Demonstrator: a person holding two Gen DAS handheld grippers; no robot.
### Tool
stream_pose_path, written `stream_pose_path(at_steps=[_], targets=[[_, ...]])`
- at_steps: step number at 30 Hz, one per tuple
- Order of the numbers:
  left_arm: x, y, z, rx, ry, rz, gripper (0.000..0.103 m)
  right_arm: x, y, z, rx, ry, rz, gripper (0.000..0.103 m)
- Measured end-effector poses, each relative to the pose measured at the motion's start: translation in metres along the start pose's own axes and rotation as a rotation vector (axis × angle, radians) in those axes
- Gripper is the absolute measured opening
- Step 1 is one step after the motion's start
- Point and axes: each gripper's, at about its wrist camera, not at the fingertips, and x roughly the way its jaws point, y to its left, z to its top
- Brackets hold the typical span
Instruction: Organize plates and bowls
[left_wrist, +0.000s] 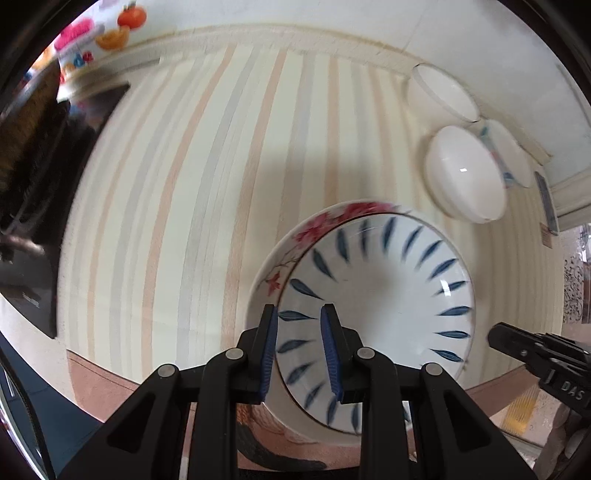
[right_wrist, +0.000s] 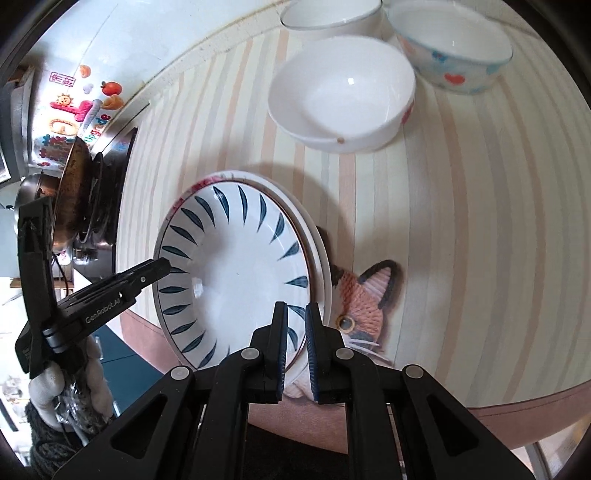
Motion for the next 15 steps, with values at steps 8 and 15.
stream_pose_path(at_steps=[8, 15], targets=[[-0.076, -0.011, -0.031, 0.051, -0.127, 0.019, 0.022, -0.037, 0.029, -0.032, -0.02, -0.079, -0.028, 0.013], [-0.135, -0.009, -0.062, 0.061, -0.179, -0.002, 0.022, -0.093, 0.069, -0.078, -0.041, -0.177, -0.009, 0.013]])
